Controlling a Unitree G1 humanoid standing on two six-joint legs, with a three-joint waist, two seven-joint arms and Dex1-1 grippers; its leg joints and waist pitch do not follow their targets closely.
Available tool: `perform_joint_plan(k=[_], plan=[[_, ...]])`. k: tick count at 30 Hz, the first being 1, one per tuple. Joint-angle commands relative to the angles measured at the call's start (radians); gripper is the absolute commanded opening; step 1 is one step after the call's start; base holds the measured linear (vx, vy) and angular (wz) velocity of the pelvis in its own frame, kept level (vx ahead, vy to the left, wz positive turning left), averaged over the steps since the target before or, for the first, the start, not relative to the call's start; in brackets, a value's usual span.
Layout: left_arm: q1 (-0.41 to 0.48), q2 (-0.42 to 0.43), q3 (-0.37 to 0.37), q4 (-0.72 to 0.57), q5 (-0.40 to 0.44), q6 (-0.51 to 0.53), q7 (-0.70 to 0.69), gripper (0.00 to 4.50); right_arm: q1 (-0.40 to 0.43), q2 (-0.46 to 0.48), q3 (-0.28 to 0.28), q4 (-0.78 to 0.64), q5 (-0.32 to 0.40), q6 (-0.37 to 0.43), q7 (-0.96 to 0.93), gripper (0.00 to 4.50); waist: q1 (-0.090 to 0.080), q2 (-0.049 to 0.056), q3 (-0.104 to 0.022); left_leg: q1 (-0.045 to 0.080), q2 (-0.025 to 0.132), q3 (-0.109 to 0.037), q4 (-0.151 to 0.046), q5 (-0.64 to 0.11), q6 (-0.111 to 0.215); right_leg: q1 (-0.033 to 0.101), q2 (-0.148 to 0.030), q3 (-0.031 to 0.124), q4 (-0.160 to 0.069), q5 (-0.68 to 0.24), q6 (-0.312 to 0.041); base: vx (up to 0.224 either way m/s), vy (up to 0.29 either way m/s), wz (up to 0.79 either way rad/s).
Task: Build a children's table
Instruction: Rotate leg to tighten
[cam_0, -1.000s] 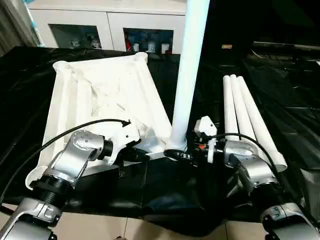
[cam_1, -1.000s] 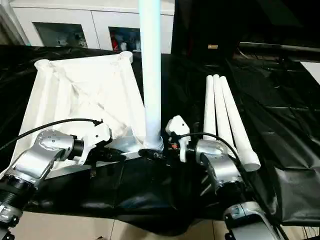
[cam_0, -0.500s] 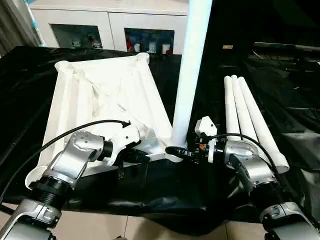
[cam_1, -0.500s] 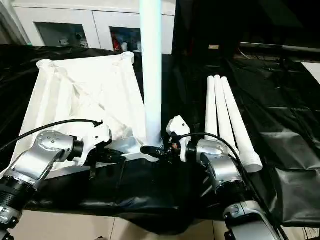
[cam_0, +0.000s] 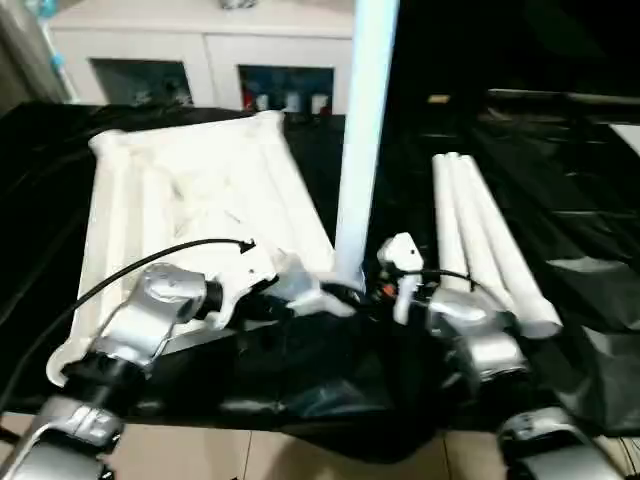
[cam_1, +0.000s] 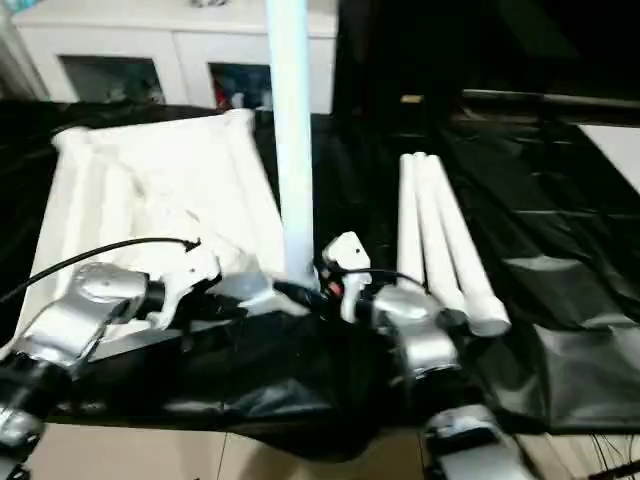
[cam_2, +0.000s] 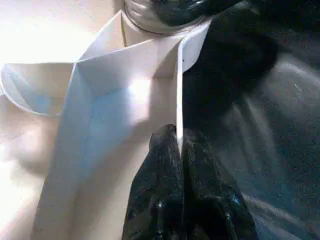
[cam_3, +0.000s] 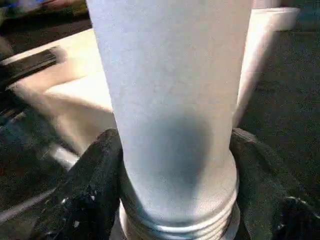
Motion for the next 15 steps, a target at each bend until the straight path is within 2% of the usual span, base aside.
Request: perform_joint_plan(k=[1, 2, 3, 4, 5, 6, 7, 8, 15], plan=[[-0.029, -0.055, -0.025, 0.052, 0.019, 0.004, 0.058, 0.00, -0.014, 0.059, -0.006, 0.103, -0.047, 0.022, -0.203, 2.69, 0.003, 0.008, -0.041, 0.000, 0.021, -0.007, -0.081, -0.231, -0.004, 0.038, -0.067, 0.050, -0.100, -0.326, -0.185, 0.000, 0.000, 0.00], [-0.029, -0.055, -0.025, 0.052, 0.019, 0.004, 0.058, 0.00, -0.014, 0.059, -0.006, 0.103, -0.047, 0.022, -0.203, 2.69, 0.002, 0.007, -0.042, 0.000, 0.020, -0.009, -0.082, -0.242, -0.012, 0.038, -0.068, 0.049, -0.101, -0.344, -0.177, 0.000, 0.000, 0.00], [-0.059, -0.092, -0.016, 0.099, 0.030, -0.007, 0.120, 0.00, -0.033, 0.105, -0.032, 0.157, -0.054, 0.011, -0.356, 2.69, 0.000, 0.010, -0.041, 0.001, 0.019, -0.008, -0.081, -0.244, -0.015, 0.032, -0.067, 0.050, -0.104, -0.343, -0.175, 0.000, 0.000, 0.00], [-0.068, -0.102, -0.012, 0.113, 0.032, -0.009, 0.139, 0.00, -0.039, 0.117, -0.040, 0.171, -0.056, 0.008, -0.397, 2.69, 0.000, 0.010, -0.041, 0.004, 0.019, -0.006, -0.081, -0.253, -0.018, 0.029, -0.067, 0.052, -0.107, -0.347, -0.174, 0.000, 0.000, 0.00], [-0.079, -0.116, -0.011, 0.129, 0.035, -0.015, 0.154, 0.00, -0.051, 0.134, -0.045, 0.195, -0.065, 0.002, -0.467, 2.69, 0.001, 0.009, -0.043, 0.005, 0.019, -0.008, -0.081, -0.258, -0.020, 0.030, -0.067, 0.051, -0.105, -0.348, -0.174, 0.000, 0.000, 0.00], [-0.090, -0.128, -0.009, 0.143, 0.036, -0.020, 0.169, 0.00, -0.060, 0.150, -0.054, 0.213, -0.063, -0.003, -0.507, 2.69, -0.001, 0.008, -0.042, -0.001, 0.017, -0.009, -0.083, -0.262, -0.020, 0.032, -0.066, 0.050, -0.105, -0.356, -0.167, 0.000, 0.000, 0.00], [-0.092, -0.130, -0.009, 0.146, 0.036, -0.020, 0.171, 0.00, -0.062, 0.152, -0.055, 0.216, -0.063, -0.004, -0.513, 2.69, 0.001, 0.009, -0.041, 0.002, 0.018, -0.008, -0.084, -0.272, -0.019, 0.028, -0.066, 0.050, -0.108, -0.359, -0.159, 0.000, 0.000, 0.00], [-0.109, -0.148, -0.012, 0.169, 0.038, -0.032, 0.177, 0.00, -0.084, 0.178, -0.058, 0.251, -0.078, -0.005, -0.600, 2.69, 0.001, 0.008, -0.040, 0.001, 0.018, -0.009, -0.085, -0.271, -0.018, 0.027, -0.067, 0.051, -0.107, -0.348, -0.157, 0.000, 0.000, 0.00], [-0.118, -0.155, -0.016, 0.192, 0.046, -0.064, 0.168, 0.00, -0.103, 0.195, -0.072, 0.272, -0.069, -0.040, -0.556, 2.69, 0.003, 0.005, -0.043, -0.005, 0.019, -0.007, -0.085, -0.254, 0.002, 0.032, -0.066, 0.052, -0.101, -0.272, -0.163, 0.000, 0.000, 0.00]])
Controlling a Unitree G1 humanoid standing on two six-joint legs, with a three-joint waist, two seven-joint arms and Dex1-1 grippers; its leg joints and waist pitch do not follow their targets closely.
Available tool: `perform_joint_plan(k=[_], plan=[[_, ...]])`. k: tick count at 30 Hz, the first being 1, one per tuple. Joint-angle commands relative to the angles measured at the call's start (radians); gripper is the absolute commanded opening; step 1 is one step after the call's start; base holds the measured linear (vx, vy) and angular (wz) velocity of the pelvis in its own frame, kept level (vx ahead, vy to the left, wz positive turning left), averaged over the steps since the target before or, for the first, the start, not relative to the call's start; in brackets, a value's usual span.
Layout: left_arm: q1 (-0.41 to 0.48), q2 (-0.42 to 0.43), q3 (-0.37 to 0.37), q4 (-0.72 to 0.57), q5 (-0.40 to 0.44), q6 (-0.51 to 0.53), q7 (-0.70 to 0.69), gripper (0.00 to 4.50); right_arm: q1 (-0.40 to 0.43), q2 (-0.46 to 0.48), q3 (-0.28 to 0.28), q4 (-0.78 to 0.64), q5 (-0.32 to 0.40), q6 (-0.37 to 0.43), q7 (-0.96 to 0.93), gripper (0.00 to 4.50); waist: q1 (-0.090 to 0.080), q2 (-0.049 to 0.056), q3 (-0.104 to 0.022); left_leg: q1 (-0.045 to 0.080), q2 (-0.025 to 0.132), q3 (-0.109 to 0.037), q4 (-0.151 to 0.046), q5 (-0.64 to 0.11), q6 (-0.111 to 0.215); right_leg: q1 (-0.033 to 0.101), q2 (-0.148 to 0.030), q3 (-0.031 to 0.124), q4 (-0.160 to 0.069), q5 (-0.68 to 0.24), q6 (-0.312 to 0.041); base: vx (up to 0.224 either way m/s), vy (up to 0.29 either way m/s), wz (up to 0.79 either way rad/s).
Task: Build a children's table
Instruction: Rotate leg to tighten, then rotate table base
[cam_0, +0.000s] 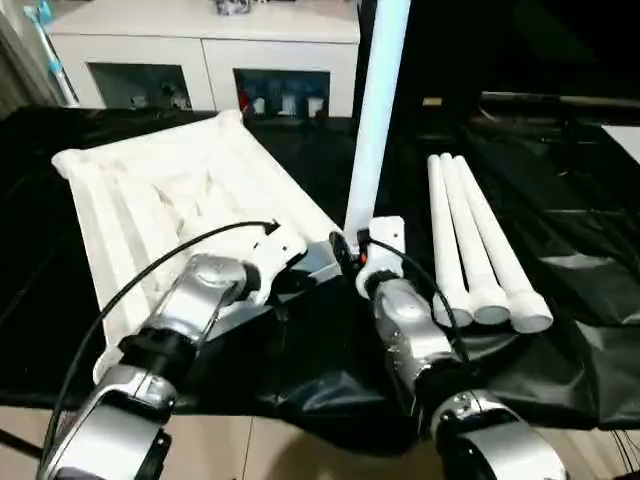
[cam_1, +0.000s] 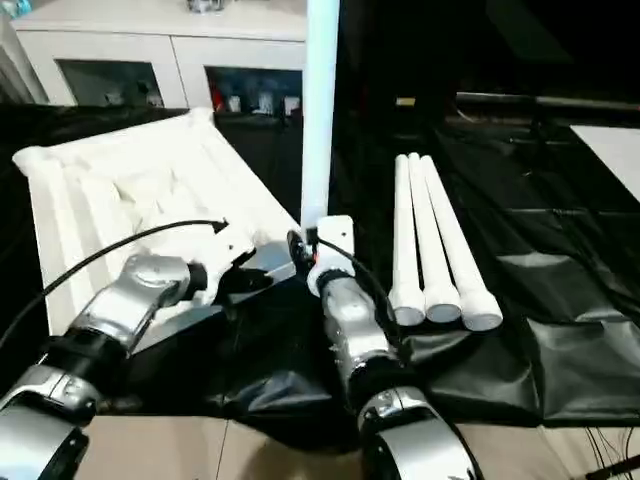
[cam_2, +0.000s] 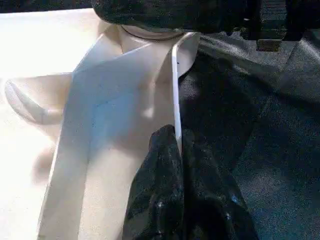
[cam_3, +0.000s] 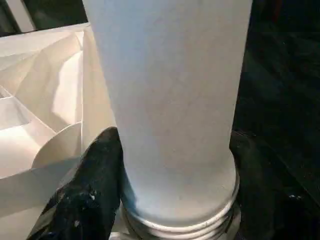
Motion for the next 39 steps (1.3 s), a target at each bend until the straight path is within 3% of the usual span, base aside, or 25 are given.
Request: perform_joint_plan(k=[1, 4, 7, 8, 13, 15, 17, 18, 19, 21, 23, 25, 26, 28, 30, 31, 32, 33, 38, 39], plan=[[-0.010, -0.024, -0.025, 0.020, 0.006, -0.032, -0.013, 0.00, 0.018, 0.025, -0.007, 0.074, 0.017, 0.039, 0.054, 3.04, 0.003, 0.006, -0.042, -0.005, 0.019, -0.005, -0.080, -0.249, 0.008, 0.035, -0.066, 0.052, -0.098, -0.271, -0.169, 0.000, 0.000, 0.00], [-0.012, -0.022, -0.025, 0.036, 0.007, -0.047, -0.016, 0.00, 0.014, 0.015, -0.001, 0.065, 0.008, 0.003, 0.070, 3.41, 0.006, 0.010, -0.041, -0.004, 0.021, -0.005, -0.082, -0.247, 0.013, 0.034, -0.067, 0.052, -0.099, -0.279, -0.172, 0.000, 0.000, 0.00], [-0.015, -0.022, -0.025, 0.047, 0.008, -0.056, -0.016, 0.00, 0.010, 0.004, 0.003, 0.059, -0.003, -0.009, 0.060, 3.72, 0.009, 0.006, -0.044, -0.005, 0.019, -0.003, -0.080, -0.228, 0.013, 0.036, -0.066, 0.052, -0.099, -0.266, -0.174, 0.000, 0.000, 0.00], [-0.016, -0.023, -0.023, 0.052, 0.009, -0.066, -0.016, 0.00, 0.006, -0.018, -0.001, 0.032, -0.007, -0.002, 0.056, 3.80, 0.011, 0.010, -0.044, -0.005, 0.020, -0.004, -0.081, -0.222, 0.013, 0.036, -0.066, 0.052, -0.098, -0.262, -0.175, 0.000, 0.000, 0.00], [-0.021, -0.031, -0.013, 0.064, 0.009, -0.104, 0.000, 0.00, 0.020, -0.056, -0.007, -0.051, -0.009, 0.010, 0.099, 3.85, 0.021, 0.007, -0.048, -0.004, 0.020, 0.001, -0.075, -0.173, 0.030, 0.039, -0.063, 0.053, -0.091, -0.175, -0.186, 0.000, 0.000, 0.00], [-0.029, -0.050, 0.005, 0.081, 0.009, -0.178, 0.051, 0.00, 0.068, -0.089, 0.014, -0.169, -0.005, 0.028, 0.168, 3.85, 0.022, 0.003, -0.049, -0.011, 0.019, 0.001, -0.073, -0.153, 0.040, 0.046, -0.062, 0.051, -0.087, -0.144, -0.190, 0.000, 0.000, 0.00], [-0.038, -0.065, 0.029, 0.093, 0.004, -0.211, 0.103, 0.00, 0.110, -0.109, 0.021, -0.258, -0.006, 0.050, 0.178, 3.85, 0.031, 0.002, -0.052, -0.011, 0.018, 0.000, -0.070, -0.120, 0.053, 0.050, -0.061, 0.050, -0.087, -0.122, -0.171, 0.000, 0.000, 0.00], [-0.043, -0.077, 0.059, 0.092, -0.018, -0.240, 0.129, 0.27, 0.159, -0.129, 0.023, -0.356, -0.005, 0.078, 0.171, 3.86, 0.034, 0.003, -0.056, -0.010, 0.020, 0.000, -0.068, -0.106, 0.054, 0.050, -0.062, 0.050, -0.084, -0.102, -0.171, 0.000, 0.000, 0.00], [-0.043, -0.081, 0.070, 0.086, -0.030, -0.248, 0.128, 0.55, 0.178, -0.134, 0.021, -0.394, -0.002, 0.090, 0.167, 3.87, 0.040, 0.000, -0.058, -0.012, 0.019, 0.000, -0.067, -0.074, 0.059, 0.055, -0.061, 0.049, -0.080, -0.060, -0.167, 0.000, 0.000, 0.00], [-0.044, -0.086, 0.088, 0.080, -0.039, -0.248, 0.146, 0.58, 0.203, -0.141, 0.020, -0.443, 0.006, 0.110, 0.168, 3.87, 0.043, 0.005, -0.068, -0.009, 0.021, -0.001, -0.063, -0.038, 0.064, 0.053, -0.060, 0.050, -0.066, 0.049, -0.195, 0.000, 0.000, 0.00], [-0.047, -0.092, 0.124, 0.060, -0.057, -0.258, 0.177, 0.85, 0.276, -0.165, 0.015, -0.591, 0.026, 0.167, 0.181, 3.87, 0.043, 0.001, -0.071, -0.017, 0.017, -0.001, -0.056, 0.006, 0.091, 0.058, -0.054, 0.047, -0.055, 0.184, -0.216, 0.000, 0.000, 0.00], [-0.043, -0.091, 0.133, 0.048, -0.067, -0.255, 0.174, 0.98, 0.294, -0.170, 0.013, -0.626, 0.033, 0.182, 0.185, 3.87, 0.041, 0.003, -0.071, -0.017, 0.015, -0.001, -0.053, 0.023, 0.112, 0.058, -0.054, 0.045, -0.053, 0.232, -0.223, 0.000, 0.000, 0.00], [-0.034, -0.089, 0.161, 0.013, -0.092, -0.269, 0.184, 1.09, 0.337, -0.189, 0.019, -0.711, 0.048, 0.224, 0.221, 3.87, 0.044, 0.002, -0.070, -0.015, 0.015, 0.000, -0.051, 0.014, 0.119, 0.060, -0.054, 0.045, -0.055, 0.233, -0.229, 0.000, 0.000, 0.00], [-0.019, -0.081, 0.192, -0.034, -0.113, -0.275, 0.203, 1.27, 0.368, -0.213, 0.039, -0.771, 0.054, 0.266, 0.261, 3.87, 0.044, 0.013, -0.070, -0.016, 0.017, -0.001, -0.051, 0.000, 0.125, 0.058, -0.057, 0.044, -0.054, 0.222, -0.238, 0.000, 0.000, 0.00], [-0.003, -0.065, 0.226, -0.083, -0.129, -0.250, 0.229, 1.48, 0.387, -0.231, 0.061, -0.813, 0.059, 0.313, 0.290, 3.87, 0.041, 0.007, -0.067, -0.016, 0.019, -0.001, -0.054, -0.035, 0.112, 0.060, -0.056, 0.043, -0.059, 0.170, -0.237, 0.000, 0.000, 0.00], [0.020, -0.039, 0.250, -0.128, -0.106, -0.231, 0.284, 1.48, 0.391, -0.235, 0.073, -0.816, 0.053, 0.323, 0.298, 3.87, 0.044, 0.031, -0.067, -0.016, 0.018, -0.004, -0.054, -0.044, 0.103, 0.058, -0.058, 0.042, -0.058, 0.155, -0.237, 0.000, 0.000, 0.00], [0.062, -0.003, 0.296, -0.202, -0.082, -0.199, 0.361, 1.57, 0.397, -0.235, 0.086, -0.828, 0.045, 0.348, 0.301, 3.87, 0.034, 0.016, -0.065, -0.018, 0.019, -0.003, -0.056, -0.068, 0.085, 0.061, -0.055, 0.041, -0.062, 0.134, -0.227, 0.000, 0.000, 0.00], [0.083, 0.011, 0.320, -0.237, -0.077, -0.183, 0.389, 1.72, 0.398, -0.233, 0.090, -0.830, 0.042, 0.357, 0.301, 3.87, 0.026, 0.024, -0.062, -0.020, 0.020, -0.004, -0.059, -0.088, 0.074, 0.060, -0.056, 0.040, -0.066, 0.098, -0.221, 0.000, 0.000, 0.00], [0.193, 0.069, 0.465, -0.395, -0.016, -0.121, 0.552, 2.00, 0.399, -0.217, 0.099, -0.842, 0.047, 0.412, 0.288, 3.87, 0.014, 0.032, -0.062, -0.012, 0.022, -0.003, -0.059, -0.113, 0.042, 0.051, -0.048, 0.042, -0.069, 0.028, -0.214, 0.000, 0.000, 0.00], [0.216, 0.081, 0.503, -0.424, 0.005, -0.105, 0.591, 2.00, 0.396, -0.214, 0.106, -0.838, 0.042, 0.421, 0.287, 3.87, 0.015, 0.021, -0.060, -0.014, 0.020, -0.003, -0.060, -0.110, 0.043, 0.052, -0.047, 0.041, -0.071, 0.028, -0.211, 0.000, 0.000, 0.00]])
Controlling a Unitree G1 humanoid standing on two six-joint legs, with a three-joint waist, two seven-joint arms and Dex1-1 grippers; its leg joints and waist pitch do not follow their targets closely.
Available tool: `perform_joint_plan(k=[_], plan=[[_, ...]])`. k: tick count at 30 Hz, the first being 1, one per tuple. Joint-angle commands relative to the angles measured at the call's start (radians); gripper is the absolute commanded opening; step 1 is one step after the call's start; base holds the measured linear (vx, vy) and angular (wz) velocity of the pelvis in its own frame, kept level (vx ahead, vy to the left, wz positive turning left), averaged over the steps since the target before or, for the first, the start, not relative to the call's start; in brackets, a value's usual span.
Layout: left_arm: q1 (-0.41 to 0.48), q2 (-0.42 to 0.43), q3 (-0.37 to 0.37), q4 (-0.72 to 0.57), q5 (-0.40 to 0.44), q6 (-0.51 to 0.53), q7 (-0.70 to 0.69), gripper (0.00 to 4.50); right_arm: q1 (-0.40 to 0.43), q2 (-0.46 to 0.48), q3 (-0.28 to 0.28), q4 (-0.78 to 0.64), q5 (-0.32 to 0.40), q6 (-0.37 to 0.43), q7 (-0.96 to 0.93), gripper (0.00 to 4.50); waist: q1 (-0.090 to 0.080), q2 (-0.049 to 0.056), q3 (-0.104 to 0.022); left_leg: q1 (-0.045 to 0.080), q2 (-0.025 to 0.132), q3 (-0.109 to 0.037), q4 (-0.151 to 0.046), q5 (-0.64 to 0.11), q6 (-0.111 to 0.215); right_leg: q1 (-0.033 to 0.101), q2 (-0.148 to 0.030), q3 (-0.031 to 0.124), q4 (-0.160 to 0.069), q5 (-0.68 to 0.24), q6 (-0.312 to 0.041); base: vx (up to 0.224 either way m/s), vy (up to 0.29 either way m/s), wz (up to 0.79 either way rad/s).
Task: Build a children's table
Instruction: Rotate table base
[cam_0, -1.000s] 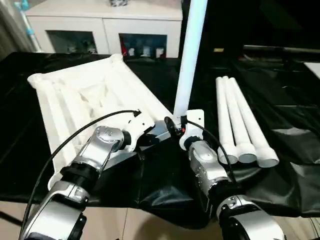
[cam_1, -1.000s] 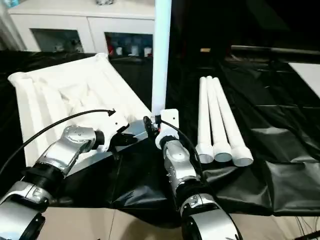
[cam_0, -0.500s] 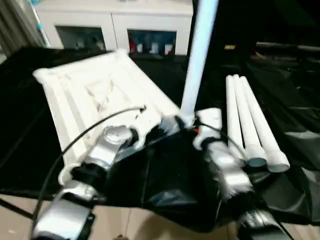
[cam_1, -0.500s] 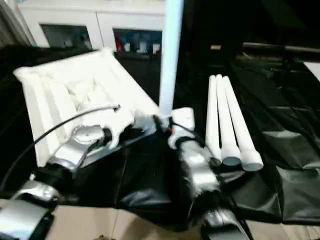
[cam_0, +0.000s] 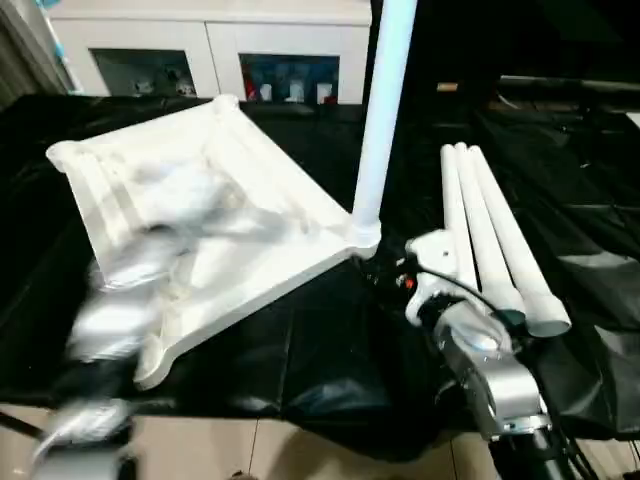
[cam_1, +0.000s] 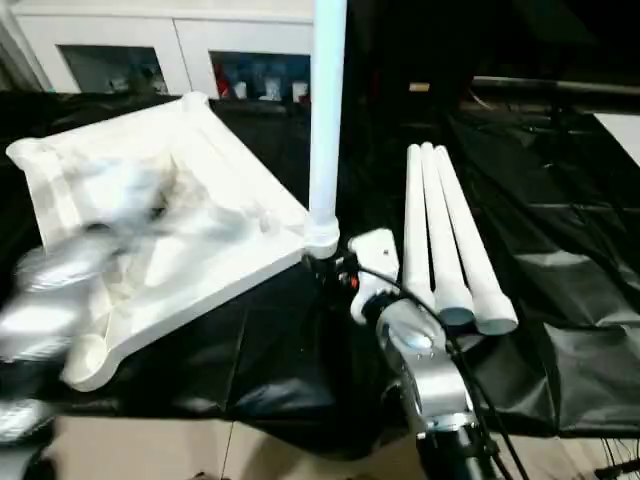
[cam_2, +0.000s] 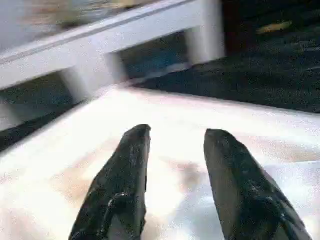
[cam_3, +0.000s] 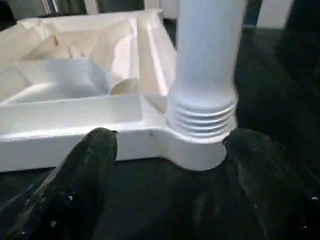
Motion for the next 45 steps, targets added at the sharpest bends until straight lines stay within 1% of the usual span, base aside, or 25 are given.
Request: perform_joint_plan(k=[1, 2, 4, 5, 6, 7, 8, 9, 11, 14, 19, 23, 25, 26, 27, 30, 34, 35, 37, 38, 39, 41, 42, 43, 45], plan=[[0.020, 0.018, 0.058, -0.057, 0.046, 0.032, 0.068, 2.12, -0.010, 0.005, 0.018, -0.008, -0.006, 0.028, -0.003, 3.87, 0.003, 0.011, -0.068, 0.006, 0.019, -0.004, -0.059, -0.124, 0.033, 0.063, -0.049, 0.044, -0.059, 0.013, -0.215, 0.000, 0.000, 0.00], [0.068, 0.040, 0.120, -0.108, 0.093, 0.067, 0.122, 2.24, -0.023, 0.006, 0.041, 0.015, -0.023, 0.052, 0.005, 3.87, 0.003, 0.012, -0.069, 0.006, 0.021, -0.006, -0.059, -0.127, 0.031, 0.063, -0.050, 0.043, -0.058, 0.011, -0.214, 0.000, 0.000, 0.00], [0.083, 0.046, 0.135, -0.123, 0.102, 0.082, 0.135, 2.35, -0.027, 0.006, 0.048, 0.023, -0.027, 0.060, 0.008, 3.87, 0.000, 0.011, -0.069, 0.004, 0.018, -0.005, -0.058, -0.118, 0.032, 0.063, -0.048, 0.042, -0.057, 0.019, -0.212, 0.000, 0.000, 0.00], [0.111, 0.056, 0.159, -0.153, 0.115, 0.115, 0.156, 2.44, -0.036, 0.005, 0.063, 0.037, -0.035, 0.076, 0.014, 3.87, 0.003, 0.012, -0.068, 0.005, 0.018, -0.005, -0.058, -0.122, 0.030, 0.060, -0.050, 0.044, -0.057, 0.009, -0.214, 0.000, 0.000, 0.00], [0.179, 0.089, 0.166, -0.203, 0.147, 0.199, 0.186, 2.56, -0.058, 0.014, 0.083, 0.075, -0.048, 0.101, 0.017, 3.87, 0.003, 0.010, -0.069, 0.006, 0.018, -0.005, -0.058, -0.126, 0.027, 0.060, -0.051, 0.044, -0.055, 0.002, -0.215, 0.000, 0.000, 0.00], [0.183, 0.090, 0.166, -0.203, 0.147, 0.204, 0.185, 2.56, -0.059, 0.015, 0.083, 0.079, -0.049, 0.101, 0.016, 3.87, 0.004, 0.013, -0.068, 0.006, 0.018, -0.006, -0.058, -0.130, 0.027, 0.058, -0.051, 0.043, -0.055, -0.007, -0.216, 0.000, 0.000, 0.00], [0.209, 0.096, 0.164, -0.204, 0.147, 0.241, 0.185, 2.64, -0.073, 0.022, 0.088, 0.107, -0.053, 0.108, 0.015, 3.87, 0.003, 0.010, -0.066, 0.005, 0.017, -0.003, -0.059, -0.136, 0.028, 0.057, -0.049, 0.044, -0.059, -0.018, -0.213, 0.000, 0.000, 0.00], [0.241, 0.096, 0.162, -0.213, 0.142, 0.295, 0.185, 2.64, -0.092, 0.031, 0.096, 0.147, -0.066, 0.109, 0.012, 3.87, 0.003, 0.014, -0.066, 0.008, 0.016, -0.003, -0.059, -0.145, 0.025, 0.053, -0.048, 0.045, -0.059, -0.034, -0.215, 0.000, 0.000, 0.00], [0.262, 0.091, 0.157, -0.216, 0.142, 0.334, 0.179, 2.64, -0.114, 0.039, 0.108, 0.192, -0.083, 0.091, 0.008, 3.87, 0.010, 0.019, -0.067, 0.010, 0.017, -0.004, -0.058, -0.156, 0.015, 0.049, -0.050, 0.045, -0.059, -0.039, -0.222, 0.000, 0.000, 0.00], [0.287, 0.081, 0.149, -0.215, 0.141, 0.390, 0.152, 2.64, -0.152, 0.053, 0.124, 0.261, -0.100, 0.065, 0.004, 3.87, 0.013, 0.019, -0.067, 0.008, 0.017, -0.006, -0.060, -0.167, 0.008, 0.050, -0.050, 0.045, -0.058, -0.028, -0.223, 0.000, 0.000, 0.00], [0.341, 0.121, 0.087, -0.231, 0.108, 0.481, 0.047, 2.64, -0.239, 0.080, 0.127, 0.395, -0.114, 0.015, -0.001, 3.87, 0.015, 0.020, -0.067, 0.010, 0.016, -0.007, -0.060, -0.199, 0.000, 0.048, -0.053, 0.046, -0.058, -0.052, -0.226, 0.000, 0.000, 0.00], [0.386, 0.167, 0.000, -0.298, 0.058, 0.563, -0.086, 2.64, -0.294, 0.091, 0.119, 0.479, -0.121, -0.018, 0.003, 3.87, 0.018, 0.021, -0.070, 0.010, 0.017, -0.007, -0.059, -0.182, 0.002, 0.050, -0.054, 0.046, -0.053, -0.018, -0.238, 0.000, 0.000, 0.00], [0.439, 0.215, -0.079, -0.372, 0.040, 0.592, -0.192, 2.64, -0.318, 0.092, 0.115, 0.528, -0.123, -0.042, 0.005, 3.87, 0.019, 0.018, -0.070, 0.010, 0.018, -0.007, -0.059, -0.179, 0.007, 0.051, -0.055, 0.045, -0.052, -0.015, -0.242, 0.000, 0.000, 0.00], [0.460, 0.231, -0.107, -0.401, 0.026, 0.609, -0.231, 2.64, -0.326, 0.091, 0.114, 0.548, -0.126, -0.052, 0.005, 3.87, 0.014, 0.017, -0.067, 0.006, 0.017, -0.007, -0.061, -0.183, 0.012, 0.052, -0.053, 0.045, -0.052, -0.029, -0.242, 0.000, 0.000, 0.00], [0.479, 0.248, -0.134, -0.428, 0.013, 0.614, -0.270, 2.64, -0.333, 0.090, 0.114, 0.563, -0.127, -0.059, 0.005, 3.87, 0.015, 0.013, -0.068, 0.009, 0.017, -0.005, -0.060, -0.188, 0.013, 0.050, -0.054, 0.046, -0.054, -0.037, -0.244, 0.000, 0.000, 0.00], [0.508, 0.277, -0.190, -0.490, -0.021, 0.637, -0.343, 2.64, -0.361, 0.092, 0.107, 0.626, -0.127, -0.100, 0.013, 3.87, 0.016, 0.018, -0.066, 0.014, 0.018, -0.003, -0.061, -0.203, 0.010, 0.046, -0.053, 0.047, -0.055, -0.067, -0.246, 0.000, 0.000, 0.00], [0.501, 0.260, -0.224, -0.502, -0.039, 0.628, -0.359, 2.64, -0.374, 0.094, 0.104, 0.653, -0.126, -0.119, 0.025, 3.87, 0.016, 0.016, -0.065, 0.012, 0.017, -0.002, -0.061, -0.210, 0.001, 0.048, -0.052, 0.048, -0.055, -0.081, -0.234, 0.000, 0.000, 0.00], [0.481, 0.243, -0.250, -0.485, -0.029, 0.615, -0.354, 2.64, -0.382, 0.096, 0.104, 0.666, -0.123, -0.133, 0.036, 3.87, 0.016, 0.008, -0.065, 0.011, 0.016, -0.001, -0.060, -0.209, 0.003, 0.049, -0.051, 0.049, -0.057, -0.087, -0.228, 0.000, 0.000, 0.00], [0.450, 0.218, -0.274, -0.456, -0.015, 0.590, -0.341, 2.64, -0.383, 0.096, 0.108, 0.663, -0.123, -0.140, 0.046, 3.87, 0.018, 0.011, -0.064, 0.012, 0.015, -0.001, -0.060, -0.213, 0.004, 0.048, -0.051, 0.050, -0.058, -0.108, -0.224, 0.000, 0.000, 0.00], [0.430, 0.203, -0.287, -0.440, -0.011, 0.585, -0.334, 2.64, -0.385, 0.095, 0.109, 0.665, -0.125, -0.147, 0.052, 3.87, 0.020, 0.011, -0.064, 0.013, 0.015, 0.000, -0.059, -0.222, 0.002, 0.047, -0.053, 0.050, -0.061, -0.129, -0.217, 0.000, 0.000, 0.00], [0.410, 0.189, -0.301, -0.420, -0.004, 0.571, -0.328, 2.64, -0.382, 0.093, 0.111, 0.656, -0.128, -0.149, 0.056, 3.87, 0.021, 0.005, -0.064, 0.014, 0.015, 0.000, -0.059, -0.222, 0.001, 0.047, -0.053, 0.051, -0.062, -0.135, -0.214, 0.000, 0.000, 0.00], [0.381, 0.170, -0.324, -0.396, 0.001, 0.560, -0.321, 2.64, -0.380, 0.088, 0.112, 0.648, -0.132, -0.155, 0.063, 3.87, 0.024, 0.007, -0.064, 0.015, 0.015, 0.000, -0.060, -0.233, -0.002, 0.044, -0.053, 0.051, -0.064, -0.165, -0.204, 0.000, 0.000, 0.00], [0.366, 0.159, -0.335, -0.384, 0.004, 0.555, -0.318, 2.64, -0.376, 0.084, 0.113, 0.637, -0.133, -0.153, 0.066, 3.87, 0.023, 0.003, -0.063, 0.015, 0.015, 0.000, -0.060, -0.237, -0.001, 0.045, -0.053, 0.051, -0.066, -0.178, -0.199, 0.000, 0.000, 0.00], [0.340, 0.138, -0.350, -0.355, 0.013, 0.534, -0.305, 2.64, -0.367, 0.074, 0.112, 0.609, -0.138, -0.142, 0.059, 3.87, 0.025, 0.006, -0.064, 0.015, 0.015, -0.001, -0.060, -0.240, -0.003, 0.044, -0.054, 0.052, -0.067, -0.196, -0.193, 0.000, 0.000, 0.00], [0.303, 0.105, -0.366, -0.311, 0.023, 0.510, -0.284, 2.64, -0.354, 0.055, 0.107, 0.565, -0.147, -0.119, 0.035, 3.87, 0.030, 0.007, -0.064, 0.024, 0.014, 0.002, -0.058, -0.250, -0.008, 0.037, -0.052, 0.052, -0.073, -0.219, -0.178, 0.000, 0.000, 0.00]])
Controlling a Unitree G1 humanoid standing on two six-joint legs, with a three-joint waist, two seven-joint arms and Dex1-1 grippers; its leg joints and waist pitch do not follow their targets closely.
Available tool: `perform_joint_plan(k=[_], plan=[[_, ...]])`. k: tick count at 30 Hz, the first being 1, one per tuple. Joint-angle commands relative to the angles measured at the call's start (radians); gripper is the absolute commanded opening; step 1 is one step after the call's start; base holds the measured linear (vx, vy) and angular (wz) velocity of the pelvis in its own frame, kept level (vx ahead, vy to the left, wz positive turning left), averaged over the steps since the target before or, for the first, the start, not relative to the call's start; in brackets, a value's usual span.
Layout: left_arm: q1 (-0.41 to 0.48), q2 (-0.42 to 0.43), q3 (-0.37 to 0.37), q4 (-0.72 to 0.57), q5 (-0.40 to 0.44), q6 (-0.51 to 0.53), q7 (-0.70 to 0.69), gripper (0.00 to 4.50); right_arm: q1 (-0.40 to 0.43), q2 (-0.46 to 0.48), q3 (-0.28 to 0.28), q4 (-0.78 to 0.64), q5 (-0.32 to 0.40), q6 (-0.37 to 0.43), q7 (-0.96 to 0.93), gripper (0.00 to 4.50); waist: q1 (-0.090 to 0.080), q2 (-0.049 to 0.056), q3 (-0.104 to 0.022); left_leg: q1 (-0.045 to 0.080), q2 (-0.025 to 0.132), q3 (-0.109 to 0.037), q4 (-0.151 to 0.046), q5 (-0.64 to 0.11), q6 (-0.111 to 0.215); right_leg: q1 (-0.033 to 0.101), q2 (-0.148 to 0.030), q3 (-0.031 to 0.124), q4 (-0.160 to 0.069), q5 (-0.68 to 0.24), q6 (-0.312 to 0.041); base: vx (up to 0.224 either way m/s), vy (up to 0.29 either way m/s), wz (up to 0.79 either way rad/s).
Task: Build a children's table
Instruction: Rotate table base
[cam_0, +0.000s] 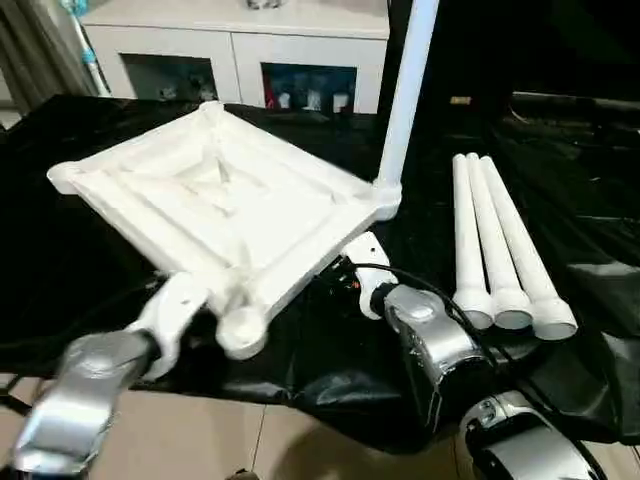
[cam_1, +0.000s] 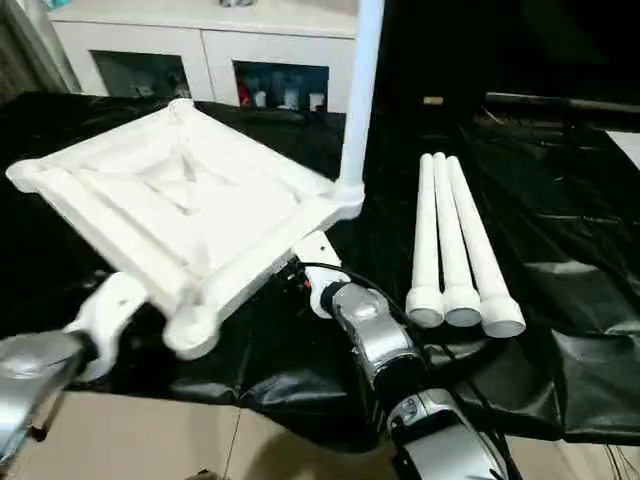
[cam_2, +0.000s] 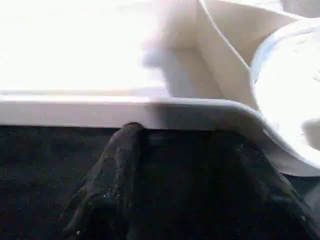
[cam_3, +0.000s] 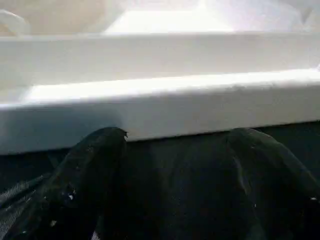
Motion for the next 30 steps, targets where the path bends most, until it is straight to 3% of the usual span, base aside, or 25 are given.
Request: perform_joint_plan(k=[1, 2, 4, 5, 6, 7, 8, 9, 10, 12, 13, 14, 17, 19, 23, 27, 30], plan=[[-0.026, -0.035, -0.070, 0.058, 0.007, -0.031, 0.013, 2.64, 0.001, -0.010, -0.001, -0.077, -0.014, 0.032, -0.025, 3.87, -0.004, 0.015, -0.061, 0.019, 0.015, 0.000, -0.072, -0.249, -0.011, 0.035, -0.050, 0.049, -0.086, -0.227, -0.173, 0.000, 0.000, 0.00], [-0.040, -0.044, -0.079, 0.076, 0.014, -0.045, 0.019, 2.64, 0.005, -0.020, -0.003, -0.100, -0.025, 0.061, -0.044, 3.87, -0.004, 0.012, -0.060, 0.014, 0.013, -0.001, -0.074, -0.239, -0.013, 0.038, -0.048, 0.047, -0.088, -0.231, -0.160, 0.000, 0.000, 0.00], [-0.102, -0.095, -0.100, 0.157, 0.030, -0.091, 0.040, 2.64, 0.024, -0.057, -0.012, -0.204, -0.067, 0.179, -0.103, 3.87, -0.004, 0.020, -0.061, 0.015, 0.010, -0.002, -0.073, -0.235, -0.021, 0.037, -0.045, 0.047, -0.088, -0.228, -0.145, 0.000, 0.000, 0.00], [-0.118, -0.108, -0.105, 0.177, 0.030, -0.102, 0.044, 2.64, 0.028, -0.065, -0.015, -0.229, -0.072, 0.210, -0.106, 3.87, -0.005, 0.015, -0.061, 0.017, 0.009, -0.001, -0.072, -0.239, -0.022, 0.036, -0.042, 0.048, -0.092, -0.231, -0.140, 0.000, 0.000, 0.00], [-0.135, -0.123, -0.111, 0.201, 0.034, -0.113, 0.051, 2.64, 0.031, -0.075, -0.021, -0.256, -0.067, 0.236, -0.095, 3.87, -0.001, 0.013, -0.064, 0.019, 0.010, 0.000, -0.071, -0.240, -0.025, 0.035, -0.046, 0.049, -0.091, -0.231, -0.138, 0.000, 0.000, 0.00], [-0.171, -0.155, -0.125, 0.253, 0.042, -0.149, 0.066, 2.64, 0.034, -0.092, -0.044, -0.310, -0.049, 0.287, -0.077, 3.87, -0.004, 0.017, -0.064, 0.011, 0.010, -0.003, -0.072, -0.237, -0.027, 0.042, -0.047, 0.048, -0.090, -0.227, -0.136, 0.000, 0.000, 0.00], [-0.171, -0.155, -0.125, 0.253, 0.042, -0.149, 0.067, 2.64, 0.034, -0.092, -0.044, -0.311, -0.049, 0.288, -0.077, 3.87, 0.001, 0.015, -0.065, 0.014, 0.009, -0.003, -0.070, -0.235, -0.024, 0.041, -0.046, 0.048, -0.093, -0.229, -0.124, 0.000, 0.000, 0.00], [-0.185, -0.168, -0.130, 0.275, 0.045, -0.166, 0.072, 2.64, 0.034, -0.097, -0.056, -0.330, -0.042, 0.310, -0.077, 3.87, 0.000, 0.016, -0.067, 0.013, 0.011, -0.004, -0.070, -0.229, -0.025, 0.041, -0.049, 0.049, -0.089, -0.218, -0.128, 0.000, 0.000, 0.00], [-0.202, -0.182, -0.134, 0.303, 0.048, -0.184, 0.080, 2.64, 0.032, -0.101, -0.068, -0.349, -0.040, 0.327, -0.088, 3.87, 0.000, 0.015, -0.068, 0.005, 0.011, -0.006, -0.071, -0.212, -0.026, 0.047, -0.050, 0.047, -0.086, -0.198, -0.129, 0.000, 0.000, 0.00], [-0.247, -0.218, -0.151, 0.387, 0.065, -0.249, 0.106, 2.64, 0.020, -0.110, -0.100, -0.391, -0.032, 0.378, -0.123, 3.87, -0.002, 0.012, -0.068, 0.004, 0.008, -0.005, -0.069, -0.194, -0.022, 0.048, -0.048, 0.047, -0.087, -0.177, -0.132, 0.000, 0.000, 0.00], [-0.273, -0.237, -0.162, 0.433, 0.076, -0.287, 0.121, 2.64, 0.012, -0.115, -0.117, -0.409, -0.029, 0.410, -0.144, 3.87, 0.000, 0.014, -0.070, 0.009, 0.005, -0.004, -0.066, -0.181, -0.020, 0.046, -0.043, 0.047, -0.091, -0.167, -0.127, 0.000, 0.000, 0.00], [-0.314, -0.274, -0.169, 0.507, 0.084, -0.362, 0.143, 2.64, 0.000, -0.119, -0.139, -0.439, -0.029, 0.464, -0.171, 3.87, 0.002, 0.011, -0.072, 0.010, 0.005, -0.002, -0.064, -0.172, -0.018, 0.046, -0.043, 0.049, -0.088, -0.140, -0.133, 0.000, 0.000, 0.00], [-0.353, -0.317, -0.164, 0.572, 0.081, -0.475, 0.174, 2.64, -0.013, -0.119, -0.164, -0.452, -0.027, 0.512, -0.197, 3.87, 0.002, 0.007, -0.073, 0.000, 0.008, -0.006, -0.067, -0.158, -0.022, 0.055, -0.050, 0.046, -0.085, -0.131, -0.134, 0.000, 0.000, 0.00], [-0.380, -0.358, -0.138, 0.604, 0.057, -0.553, 0.206, 2.64, -0.028, -0.114, -0.197, -0.446, -0.016, 0.554, -0.219, 3.87, 0.002, 0.006, -0.079, 0.002, 0.010, -0.006, -0.063, -0.135, -0.020, 0.057, -0.052, 0.047, -0.079, -0.079, -0.149, 0.000, 0.000, 0.00], [-0.386, -0.340, -0.144, 0.569, 0.065, -0.555, 0.202, 2.64, -0.062, -0.116, -0.259, -0.423, 0.017, 0.654, -0.238, 3.87, -0.003, 0.008, -0.081, -0.003, 0.008, -0.005, -0.058, -0.081, -0.002, 0.062, -0.051, 0.045, -0.065, 0.025, -0.185, 0.000, 0.000, 0.00], [-0.320, -0.266, -0.143, 0.451, 0.043, -0.555, 0.097, 2.69, -0.071, -0.148, -0.270, -0.470, 0.000, 0.816, -0.248, 4.18, -0.007, 0.006, -0.080, -0.002, 0.008, -0.004, -0.057, -0.068, 0.003, 0.065, -0.051, 0.045, -0.064, 0.028, -0.192, 0.000, 0.000, 0.00], [-0.260, -0.218, -0.142, 0.340, 0.012, -0.544, 0.016, 2.69, -0.074, -0.161, -0.281, -0.476, -0.004, 0.860, -0.262, 4.48, -0.009, 0.010, -0.080, 0.000, 0.013, -0.003, -0.057, -0.058, -0.002, 0.061, -0.052, 0.045, -0.059, 0.033, -0.202, 0.000, 0.000, 0.00]])
